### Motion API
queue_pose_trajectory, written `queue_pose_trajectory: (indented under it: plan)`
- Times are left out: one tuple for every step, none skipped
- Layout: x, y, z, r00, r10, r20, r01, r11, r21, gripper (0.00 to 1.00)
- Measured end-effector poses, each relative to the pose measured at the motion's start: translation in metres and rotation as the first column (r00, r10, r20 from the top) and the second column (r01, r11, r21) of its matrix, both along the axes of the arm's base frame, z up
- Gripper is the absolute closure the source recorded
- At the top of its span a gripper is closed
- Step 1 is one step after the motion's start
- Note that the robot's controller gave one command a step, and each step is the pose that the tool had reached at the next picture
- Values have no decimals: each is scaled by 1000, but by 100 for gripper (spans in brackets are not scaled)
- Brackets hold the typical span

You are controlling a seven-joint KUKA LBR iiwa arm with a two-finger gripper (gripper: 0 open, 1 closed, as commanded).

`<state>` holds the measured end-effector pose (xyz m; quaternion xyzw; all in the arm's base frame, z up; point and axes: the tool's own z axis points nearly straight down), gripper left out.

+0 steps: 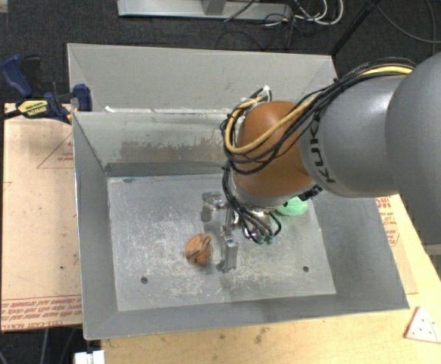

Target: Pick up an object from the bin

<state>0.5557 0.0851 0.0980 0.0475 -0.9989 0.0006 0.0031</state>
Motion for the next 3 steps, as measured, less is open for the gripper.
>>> queue_pose_trajectory:
  plan:
    - [6,29,-25,990,140,6,-140,990,3,100]
    - [6,28,-25,990,140,6,-140,990,3,100]
    - [42,53,157,991,131,17,-131,991,3,100]
